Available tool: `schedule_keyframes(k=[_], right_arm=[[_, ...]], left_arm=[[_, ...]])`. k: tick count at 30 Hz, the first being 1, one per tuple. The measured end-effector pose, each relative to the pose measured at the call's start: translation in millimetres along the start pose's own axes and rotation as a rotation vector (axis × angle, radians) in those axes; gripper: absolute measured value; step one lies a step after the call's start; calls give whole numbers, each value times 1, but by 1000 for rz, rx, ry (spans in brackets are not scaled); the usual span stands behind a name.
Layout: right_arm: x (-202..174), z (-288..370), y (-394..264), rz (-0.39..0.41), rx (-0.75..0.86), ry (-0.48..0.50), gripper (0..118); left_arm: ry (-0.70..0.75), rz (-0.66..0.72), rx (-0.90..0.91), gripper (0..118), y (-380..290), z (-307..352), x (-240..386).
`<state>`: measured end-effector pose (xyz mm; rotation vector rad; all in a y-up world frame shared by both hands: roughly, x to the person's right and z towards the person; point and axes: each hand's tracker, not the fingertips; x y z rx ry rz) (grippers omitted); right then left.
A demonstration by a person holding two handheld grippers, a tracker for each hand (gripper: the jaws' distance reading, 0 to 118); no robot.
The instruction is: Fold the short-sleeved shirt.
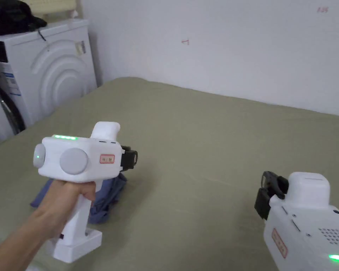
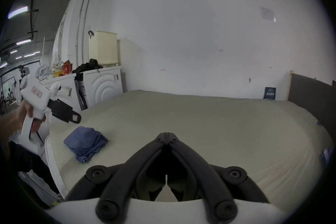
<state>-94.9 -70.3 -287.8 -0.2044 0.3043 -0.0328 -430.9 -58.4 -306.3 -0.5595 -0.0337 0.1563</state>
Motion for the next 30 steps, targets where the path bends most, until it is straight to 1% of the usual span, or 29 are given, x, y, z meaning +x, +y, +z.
schedule_keyframes(k=[1, 2, 3, 4, 5, 6, 9, 10, 11, 13, 14, 18, 21, 25, 30], right_arm=[[14, 10, 6, 5, 5, -8, 0], [25, 19, 10, 14, 13, -41, 0], [39, 30, 15, 23, 17, -73, 0], [53, 42, 19, 27, 18, -75, 0], [64, 51, 23, 39, 23, -106, 0], [77, 63, 26, 57, 32, -141, 0], [110, 89, 33, 87, 44, -223, 0], [120, 98, 34, 85, 54, -239, 0], [129, 104, 34, 81, 66, -273, 0], [145, 116, 34, 76, 73, -293, 0], [151, 120, 34, 81, 76, -316, 0], [165, 133, 34, 76, 93, -352, 0], [168, 138, 33, 69, 104, -365, 0], [166, 138, 35, 64, 116, -366, 0], [159, 139, 40, 55, 132, -364, 0]], left_arm=[[11, -13, 95, 1, -9, 7, 37], [29, -18, 171, 1, -16, 12, 67], [84, -41, 232, 1, -23, 15, 103], [71, -57, 291, 1, -27, 16, 133], [84, -73, 337, 0, -31, 18, 156], [107, -124, 373, 1, -35, 20, 184], [34, -157, 359, 1, -35, 29, 239], [48, -187, 349, 1, -36, 30, 253], [45, -184, 361, 1, -38, 33, 261], [39, -188, 367, 1, -37, 41, 276], [37, -186, 369, 1, -37, 44, 279], [30, -180, 382, 1, -38, 55, 280], [48, -206, 390, 1, -38, 61, 278], [47, -193, 386, 1, -35, 67, 272], [45, -213, 395, 1, -30, 74, 272]])
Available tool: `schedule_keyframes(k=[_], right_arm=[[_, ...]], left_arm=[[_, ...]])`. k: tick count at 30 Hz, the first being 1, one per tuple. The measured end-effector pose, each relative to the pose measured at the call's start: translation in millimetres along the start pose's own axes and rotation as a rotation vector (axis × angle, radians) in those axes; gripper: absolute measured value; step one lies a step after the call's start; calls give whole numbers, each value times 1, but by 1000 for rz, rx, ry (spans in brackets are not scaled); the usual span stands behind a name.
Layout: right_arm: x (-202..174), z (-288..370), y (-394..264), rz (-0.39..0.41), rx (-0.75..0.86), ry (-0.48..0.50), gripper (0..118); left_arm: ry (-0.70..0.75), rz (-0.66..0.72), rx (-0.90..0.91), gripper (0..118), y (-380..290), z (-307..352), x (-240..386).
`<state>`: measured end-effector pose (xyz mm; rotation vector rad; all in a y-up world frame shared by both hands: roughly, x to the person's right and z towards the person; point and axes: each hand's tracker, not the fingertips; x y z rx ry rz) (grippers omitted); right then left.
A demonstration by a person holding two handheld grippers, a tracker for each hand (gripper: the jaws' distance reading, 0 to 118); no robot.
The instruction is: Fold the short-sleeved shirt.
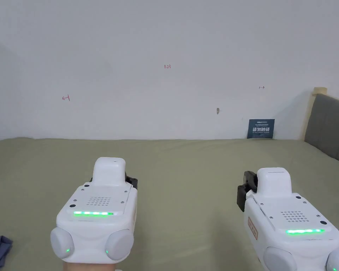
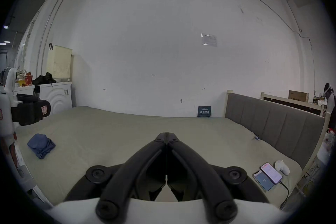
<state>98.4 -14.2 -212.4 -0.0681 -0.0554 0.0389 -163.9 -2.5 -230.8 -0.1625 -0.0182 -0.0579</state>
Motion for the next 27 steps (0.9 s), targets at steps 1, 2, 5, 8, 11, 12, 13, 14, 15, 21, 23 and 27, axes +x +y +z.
schedule_keyframes(k=[1, 2, 5, 8, 11, 12, 13, 14, 15, 21, 23, 27], right_arm=[[0, 0, 1, 1, 2, 0, 0], [-1, 0, 2, 3, 4, 0, 0], [-3, -1, 6, 1, 16, -7, 37], [-5, -3, 12, -6, 18, -12, 117], [-6, -4, 7, 2, 40, -2, 116], [-7, -6, 6, 11, 35, -1, 117], [-7, -3, 11, 11, 35, 6, 117], [-7, -2, 15, 11, 32, 4, 117], [-7, -2, 16, 9, 28, 4, 117], [-8, -4, 13, 3, 24, 6, 117], [-9, -2, 15, 6, 24, 5, 118], [-5, -4, 15, -4, 20, 18, 118]], left_arm=[[1, -1, 3, 1, 1, 1, 0], [1, -1, 5, 2, 1, 1, 0], [0, -3, 1, 45, 3, 0, 0], [47, -9, -10, 118, 4, -5, 0], [30, -3, -34, 118, 4, 1, -6], [32, 4, -36, 118, 2, 3, -7], [33, 14, -33, 118, 0, 6, -8], [31, 14, -38, 118, 1, 0, -10], [34, 9, -47, 118, 0, 0, -9], [35, 6, -32, 118, -1, -2, -4], [39, 13, -26, 118, -1, -5, -5], [34, 19, -36, 118, -1, -6, -5]])
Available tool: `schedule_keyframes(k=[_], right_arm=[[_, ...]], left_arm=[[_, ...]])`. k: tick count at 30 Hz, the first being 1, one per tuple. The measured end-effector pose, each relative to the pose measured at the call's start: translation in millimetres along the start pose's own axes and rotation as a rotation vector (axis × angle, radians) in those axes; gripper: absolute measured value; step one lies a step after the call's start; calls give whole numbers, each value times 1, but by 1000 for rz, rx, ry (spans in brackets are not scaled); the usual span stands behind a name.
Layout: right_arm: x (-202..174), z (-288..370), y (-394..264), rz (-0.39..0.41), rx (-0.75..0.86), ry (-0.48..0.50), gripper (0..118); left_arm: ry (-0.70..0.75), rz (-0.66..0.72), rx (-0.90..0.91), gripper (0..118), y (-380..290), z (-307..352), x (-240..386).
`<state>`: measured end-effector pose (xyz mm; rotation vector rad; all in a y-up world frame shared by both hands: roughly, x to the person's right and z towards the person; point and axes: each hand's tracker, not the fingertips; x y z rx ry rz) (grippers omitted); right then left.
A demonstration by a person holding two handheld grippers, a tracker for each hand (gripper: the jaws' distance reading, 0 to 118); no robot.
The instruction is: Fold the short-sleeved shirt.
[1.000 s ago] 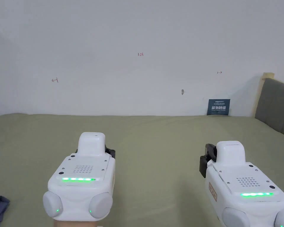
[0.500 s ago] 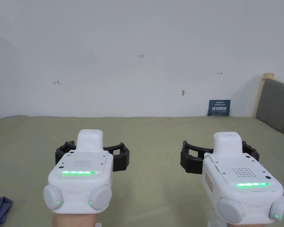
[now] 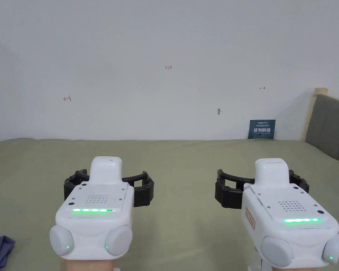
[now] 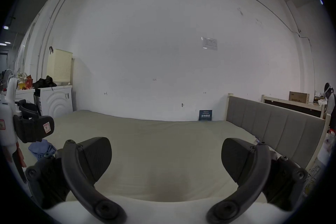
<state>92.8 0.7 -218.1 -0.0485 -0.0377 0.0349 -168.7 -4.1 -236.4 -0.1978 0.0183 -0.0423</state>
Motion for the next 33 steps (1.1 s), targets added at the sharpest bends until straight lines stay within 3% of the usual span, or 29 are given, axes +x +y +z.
schedule_keyframes(k=[11, 13, 15, 16, 20, 24, 29, 33], right_arm=[[-8, -3, 4, 42, -16, -12, 118], [-12, -9, 4, 29, -59, -99, 118], [-22, -16, 8, 62, -142, -221, 118], [-23, -18, 7, 77, -147, -232, 118], [-16, -14, 5, 46, -52, -90, 118], [-11, -6, 7, 69, -12, 7, 118], [-13, -3, 7, 111, -12, -31, 118], [-12, -5, 6, 92, -28, -26, 118]], left_arm=[[-6, 8, 13, 118, 3, 0, -1], [-11, 6, 11, 118, 3, 1, -1], [-18, 7, 4, 118, 3, 1, -1], [-18, 7, 2, 118, 3, 1, -1], [-20, 10, 0, 118, 4, 2, -2], [-23, 2, -3, 118, 5, 1, -4], [-21, 6, -4, 118, 6, 2, -4], [-24, 14, -6, 118, 6, 0, -7]])
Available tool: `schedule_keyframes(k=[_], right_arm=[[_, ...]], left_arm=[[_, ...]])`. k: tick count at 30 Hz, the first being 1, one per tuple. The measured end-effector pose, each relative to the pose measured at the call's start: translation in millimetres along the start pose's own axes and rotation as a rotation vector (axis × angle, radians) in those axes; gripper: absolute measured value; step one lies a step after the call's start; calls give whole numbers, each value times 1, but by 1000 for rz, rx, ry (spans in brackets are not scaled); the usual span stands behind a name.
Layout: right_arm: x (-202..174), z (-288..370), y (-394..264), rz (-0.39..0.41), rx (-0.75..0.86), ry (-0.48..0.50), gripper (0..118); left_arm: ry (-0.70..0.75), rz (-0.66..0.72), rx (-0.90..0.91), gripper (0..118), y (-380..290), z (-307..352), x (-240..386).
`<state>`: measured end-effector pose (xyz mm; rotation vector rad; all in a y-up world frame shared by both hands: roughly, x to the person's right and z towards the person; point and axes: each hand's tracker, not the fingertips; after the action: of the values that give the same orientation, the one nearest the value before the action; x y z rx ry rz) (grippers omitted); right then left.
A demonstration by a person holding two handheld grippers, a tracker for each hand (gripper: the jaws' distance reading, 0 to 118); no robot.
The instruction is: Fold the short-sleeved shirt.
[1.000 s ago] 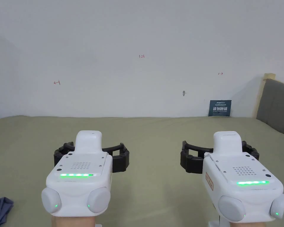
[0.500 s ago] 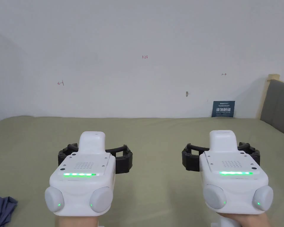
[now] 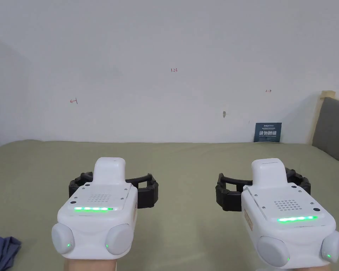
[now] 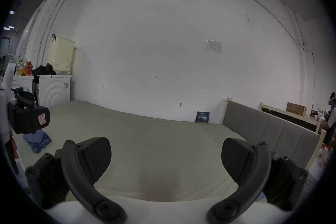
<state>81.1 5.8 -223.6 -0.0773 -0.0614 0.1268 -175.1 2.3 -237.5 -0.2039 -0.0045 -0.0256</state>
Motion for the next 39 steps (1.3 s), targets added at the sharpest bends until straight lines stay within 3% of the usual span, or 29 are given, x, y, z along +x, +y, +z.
schedule_keyframes(k=[14, 30, 39], right_arm=[[-1, -4, 3, -31, -69, 41, 118], [-5, -4, -1, -7, -64, 10, 118], [-3, -4, 0, -43, -77, 26, 118]], left_arm=[[-17, 0, -7, 118, 0, 2, 1], [-25, 2, -20, 118, -3, -2, 2], [-35, 0, -22, 118, -4, -5, 0]])
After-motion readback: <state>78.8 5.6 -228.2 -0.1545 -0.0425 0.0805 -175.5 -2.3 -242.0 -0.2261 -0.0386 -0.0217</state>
